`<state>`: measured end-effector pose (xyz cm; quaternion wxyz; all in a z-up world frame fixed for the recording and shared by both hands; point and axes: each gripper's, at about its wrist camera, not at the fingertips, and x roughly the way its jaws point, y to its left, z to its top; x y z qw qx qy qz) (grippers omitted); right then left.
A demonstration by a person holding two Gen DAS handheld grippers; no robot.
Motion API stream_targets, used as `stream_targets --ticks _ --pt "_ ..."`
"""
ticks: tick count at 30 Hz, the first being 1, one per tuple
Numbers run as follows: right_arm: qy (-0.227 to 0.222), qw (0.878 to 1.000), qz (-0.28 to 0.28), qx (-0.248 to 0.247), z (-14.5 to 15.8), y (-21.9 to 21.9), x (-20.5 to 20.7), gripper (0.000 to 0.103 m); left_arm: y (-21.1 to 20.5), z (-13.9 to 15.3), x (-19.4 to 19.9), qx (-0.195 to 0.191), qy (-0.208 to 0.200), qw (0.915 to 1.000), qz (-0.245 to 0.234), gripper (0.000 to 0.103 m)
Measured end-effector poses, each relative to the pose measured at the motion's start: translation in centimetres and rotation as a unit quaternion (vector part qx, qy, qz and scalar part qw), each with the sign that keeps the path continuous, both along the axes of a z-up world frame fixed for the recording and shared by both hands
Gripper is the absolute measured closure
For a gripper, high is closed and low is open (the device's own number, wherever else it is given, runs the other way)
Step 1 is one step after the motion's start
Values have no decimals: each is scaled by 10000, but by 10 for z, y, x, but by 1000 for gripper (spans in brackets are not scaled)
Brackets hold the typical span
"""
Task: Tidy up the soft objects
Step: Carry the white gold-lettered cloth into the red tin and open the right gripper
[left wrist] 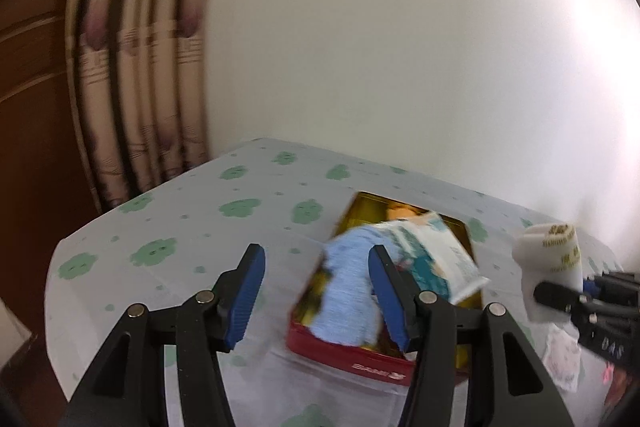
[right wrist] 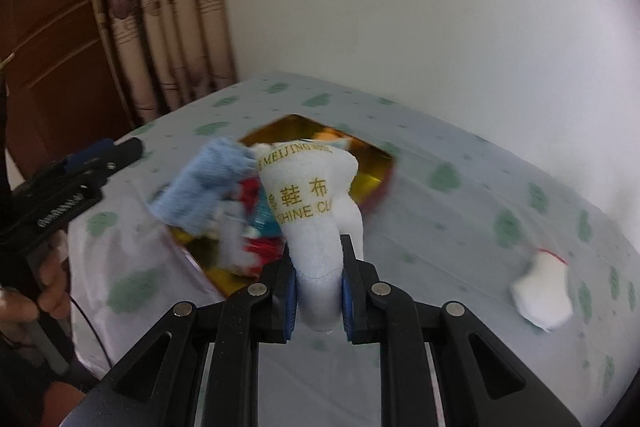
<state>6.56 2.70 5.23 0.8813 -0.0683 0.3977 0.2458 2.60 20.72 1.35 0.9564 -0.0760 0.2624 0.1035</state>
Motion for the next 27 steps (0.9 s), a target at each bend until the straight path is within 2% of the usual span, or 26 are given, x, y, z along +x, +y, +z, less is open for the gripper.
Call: stream_targets --ticks 4,10,27 --pt "90 9997 240 62 -3 26 2 87 13 -4 3 -152 132 9995 237 48" --pt "325 9986 428 21 -24 58 15 87 25 -11 6 -351 336 9978 450 48" --pt "577 9962 598 -247 -64 103 35 87 29 -19 9 -306 546 9960 637 48"
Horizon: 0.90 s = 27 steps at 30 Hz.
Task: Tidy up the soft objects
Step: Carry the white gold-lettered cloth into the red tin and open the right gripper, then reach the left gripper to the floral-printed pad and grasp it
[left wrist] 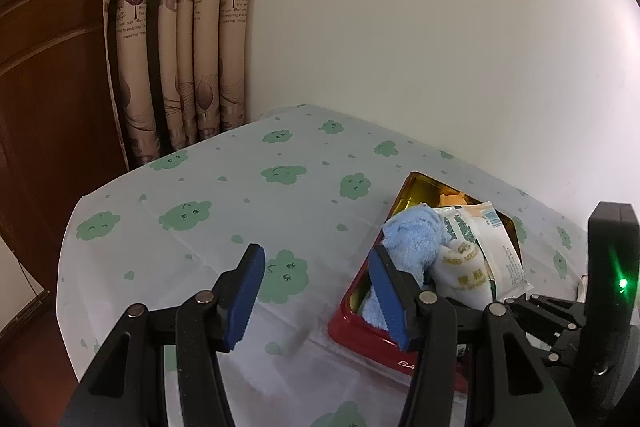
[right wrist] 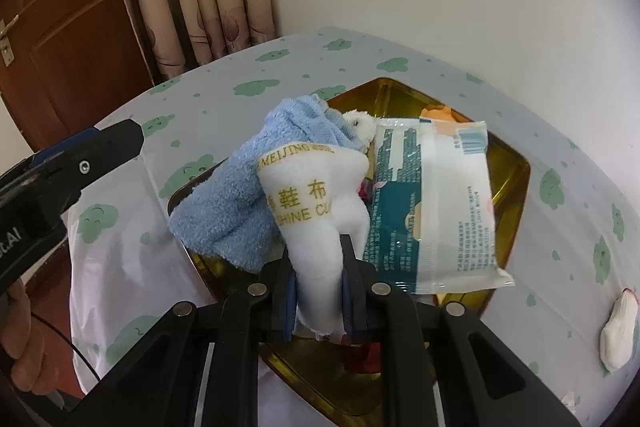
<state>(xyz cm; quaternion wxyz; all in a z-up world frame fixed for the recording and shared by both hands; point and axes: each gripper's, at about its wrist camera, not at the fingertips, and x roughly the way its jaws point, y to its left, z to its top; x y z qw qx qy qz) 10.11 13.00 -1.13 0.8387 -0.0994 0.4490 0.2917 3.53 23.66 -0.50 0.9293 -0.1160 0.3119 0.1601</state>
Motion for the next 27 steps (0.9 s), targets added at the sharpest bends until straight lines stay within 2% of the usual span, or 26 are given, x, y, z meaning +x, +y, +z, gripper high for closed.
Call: stream_targets --ticks 3,5,7,10,12,17,20,23,27 --pt "-38 10000 13 16 1 1 -2 82 1 -1 1 -10 19 10000 6 48" --pt "-26 10000 58 47 2 0 -5 74 1 -1 1 -45 33 10000 4 48" --pt "-39 9999 90 79 6 -1 -8 59 1 -1 1 -56 26 10000 4 48" --pt "-178 9998 50 100 13 -4 -15 45 0 -1 1 -27 32 10000 -3 48" --pt "-273 9996 1 80 18 -6 -16 39 -1 0 1 -1 27 10000 -20 48" --pt "-287 9991 -176 260 34 -28 -18 38 -3 1 1 32 3 10000 -29 48" --pt "-304 9981 -345 421 43 -51 -23 34 -4 1 0 46 -18 10000 -43 48" --pt "-403 9966 -536 472 52 -84 -31 31 -8 3 0 148 -28 9998 -95 48" --pt "-626 9932 -951 240 58 -139 -41 26 -20 4 0 391 -35 9988 -299 48"
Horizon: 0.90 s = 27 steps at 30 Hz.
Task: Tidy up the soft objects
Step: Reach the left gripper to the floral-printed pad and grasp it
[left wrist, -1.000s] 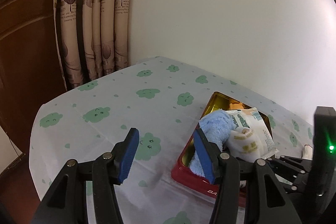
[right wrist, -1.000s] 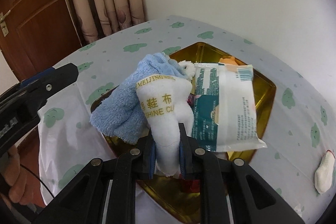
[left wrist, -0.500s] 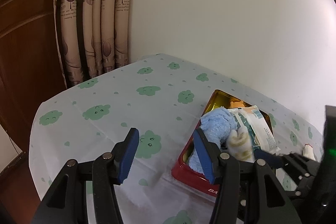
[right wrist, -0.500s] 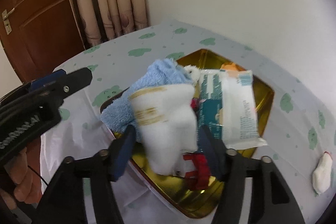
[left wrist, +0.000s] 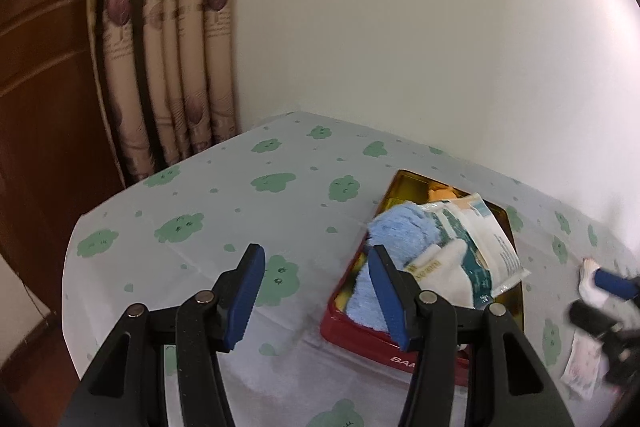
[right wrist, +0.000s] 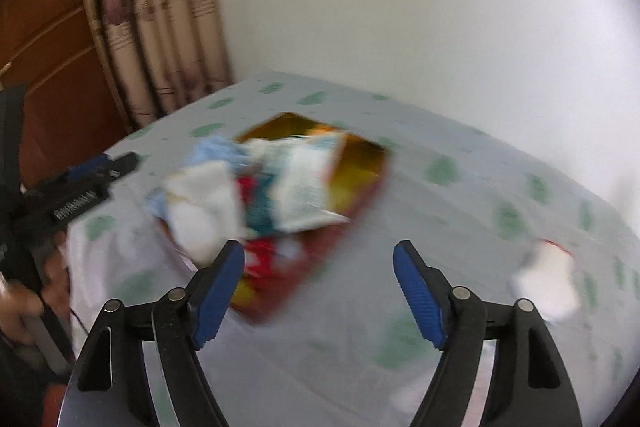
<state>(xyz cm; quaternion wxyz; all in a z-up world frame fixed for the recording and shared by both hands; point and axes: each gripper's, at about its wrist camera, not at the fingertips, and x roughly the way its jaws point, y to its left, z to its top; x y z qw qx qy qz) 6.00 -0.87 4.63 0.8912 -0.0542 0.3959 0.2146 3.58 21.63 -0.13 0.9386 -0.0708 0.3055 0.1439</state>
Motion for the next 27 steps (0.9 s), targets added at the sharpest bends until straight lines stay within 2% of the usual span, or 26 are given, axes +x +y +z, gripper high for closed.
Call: stream_targets --ticks 4,7,11,15,19,27 --pt "-72 9974 -707 -123 -2 -71 -6 23 -18 1 -1 199 -43 9990 -401 48" --pt "-96 9904 -1339 -333 -10 -126 -9 22 -38 0 0 366 -12 9953 -892 48" --pt "71 9784 -2007 -496 -32 -188 -15 22 -76 -3 -1 571 149 9835 -1709 47" --pt "275 9680 -2452 -468 -55 -230 -24 22 -121 1 -5 568 279 9653 -2533 44" --pt "371 9602 -2743 -370 -72 -254 -31 22 -175 4 -8 532 354 9374 -3424 42" --pt "492 9520 -3003 -321 -82 -276 -34 18 -273 -26 2 411 1025 8874 -4476 42"
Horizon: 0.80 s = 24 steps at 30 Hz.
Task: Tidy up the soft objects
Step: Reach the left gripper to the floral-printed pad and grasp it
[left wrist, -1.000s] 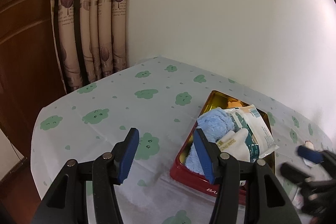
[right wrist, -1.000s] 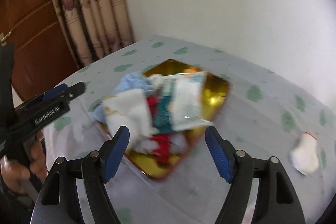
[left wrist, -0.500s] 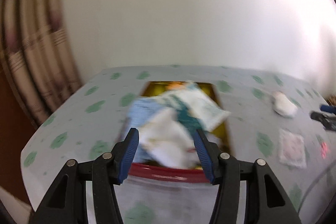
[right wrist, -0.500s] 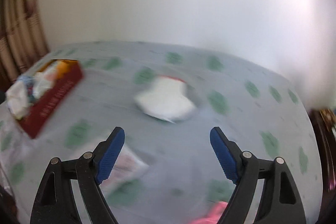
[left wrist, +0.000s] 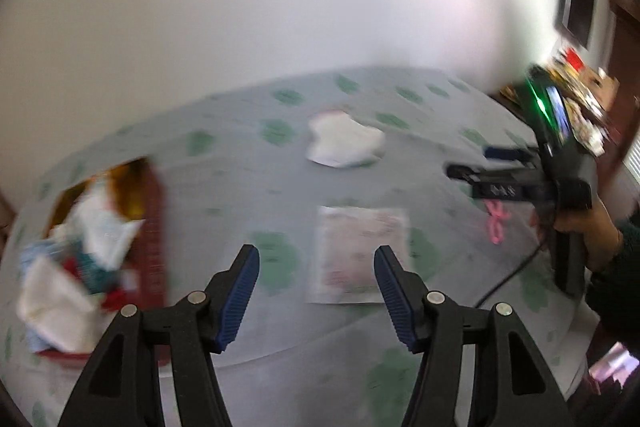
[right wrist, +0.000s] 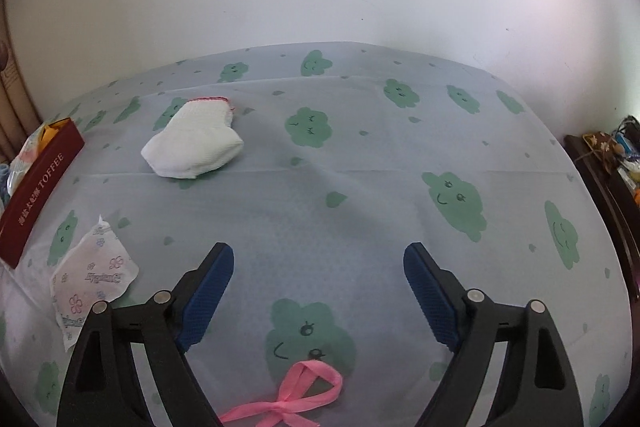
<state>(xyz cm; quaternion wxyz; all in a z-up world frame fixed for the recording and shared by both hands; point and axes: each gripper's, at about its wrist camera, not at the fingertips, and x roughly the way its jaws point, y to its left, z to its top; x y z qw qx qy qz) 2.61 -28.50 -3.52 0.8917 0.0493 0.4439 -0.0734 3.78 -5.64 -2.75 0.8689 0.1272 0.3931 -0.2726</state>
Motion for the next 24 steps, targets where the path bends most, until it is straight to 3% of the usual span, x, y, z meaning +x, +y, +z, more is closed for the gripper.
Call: stream_targets --ticks 5,12,16,24 --pt "56 9999 -11 111 -6 -2 0 18 -38 -26 6 152 429 9981 -404 42" --pt "212 9995 43 231 -13 -3 3 14 -57 -57 29 345 851 9955 -227 42" --pt "333 9992 61 211 -17 -2 6 13 -61 -65 35 445 725 9962 -174 40" --pt "458 9987 204 59 -20 6 9 8 -57 -72 41 226 640 9977 -50 27"
